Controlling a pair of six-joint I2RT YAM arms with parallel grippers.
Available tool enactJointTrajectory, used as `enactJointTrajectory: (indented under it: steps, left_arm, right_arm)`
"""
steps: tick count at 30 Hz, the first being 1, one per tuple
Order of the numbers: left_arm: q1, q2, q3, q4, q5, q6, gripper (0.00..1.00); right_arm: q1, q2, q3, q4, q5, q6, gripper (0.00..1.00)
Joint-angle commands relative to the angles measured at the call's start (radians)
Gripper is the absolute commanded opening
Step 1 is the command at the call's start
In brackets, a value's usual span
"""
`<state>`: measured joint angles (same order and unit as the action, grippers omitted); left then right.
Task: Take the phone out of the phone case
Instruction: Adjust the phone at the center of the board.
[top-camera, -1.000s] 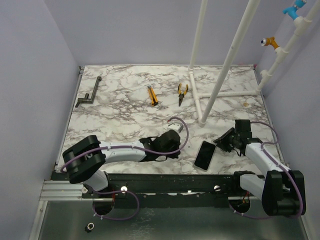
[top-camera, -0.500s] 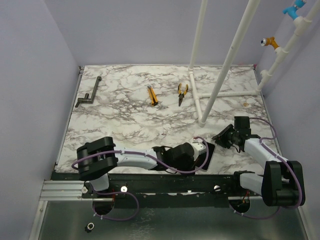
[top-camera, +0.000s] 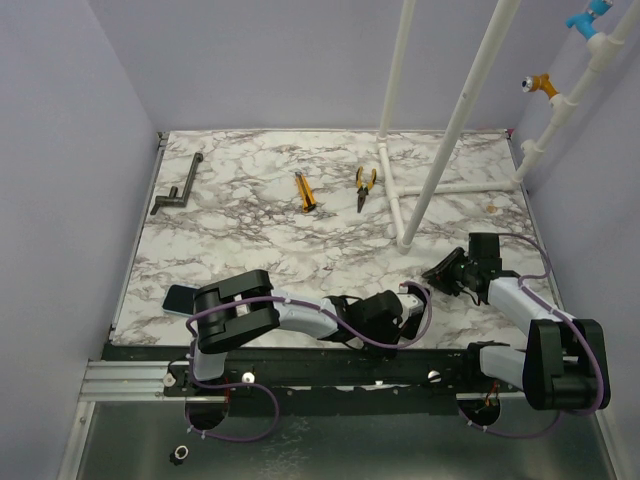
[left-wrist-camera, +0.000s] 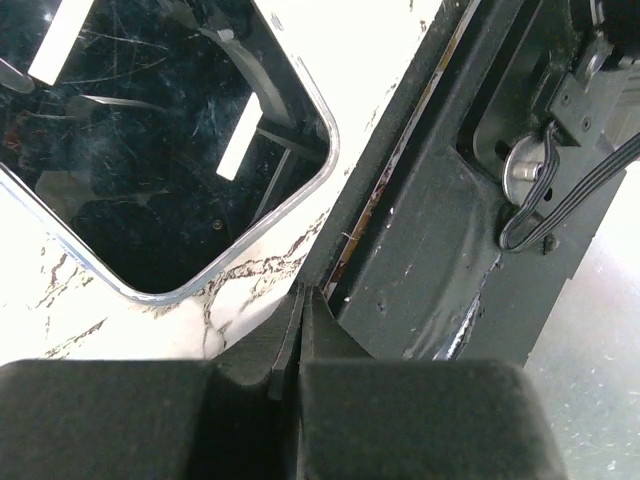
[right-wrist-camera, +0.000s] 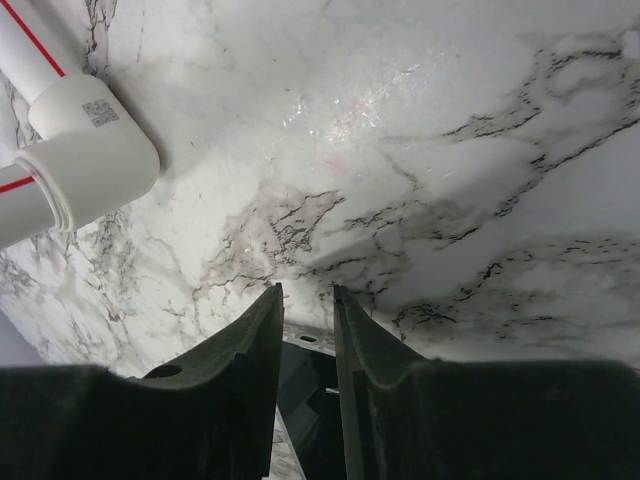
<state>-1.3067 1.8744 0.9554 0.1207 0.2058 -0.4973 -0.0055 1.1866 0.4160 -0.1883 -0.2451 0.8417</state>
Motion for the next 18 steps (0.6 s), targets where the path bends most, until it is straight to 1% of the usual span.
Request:
enactJointTrajectory:
  steps: [1, 6, 12, 15, 18]
  left_arm:
    - [0.044, 0.013, -0.009, 0.056, -0.103, -0.048, 0.00]
    - [0.059, -0.013, -0.034, 0.094, -0.116, -0.072, 0.00]
    - [0.078, -0.018, -0.046, 0.127, -0.097, -0.098, 0.00]
    - [0.082, -0.049, -0.084, 0.186, -0.063, -0.103, 0.00]
    - [0.082, -0.114, -0.145, 0.256, -0.032, -0.097, 0.00]
  right_arm:
    - [0.004, -0.011, -0.044, -0.008, -0.027, -0.045, 0.31]
    - [0.004, -0.047, -0.069, -0.007, -0.055, -0.038, 0.31]
    - [0.004, -0.040, -0.068, -0.007, -0.068, -0.040, 0.31]
    - [0.004, -0.034, -0.065, -0.007, -0.068, -0.039, 0.32]
    - [0.003, -0.026, -0.056, -0.014, -0.066, -0.038, 0.33]
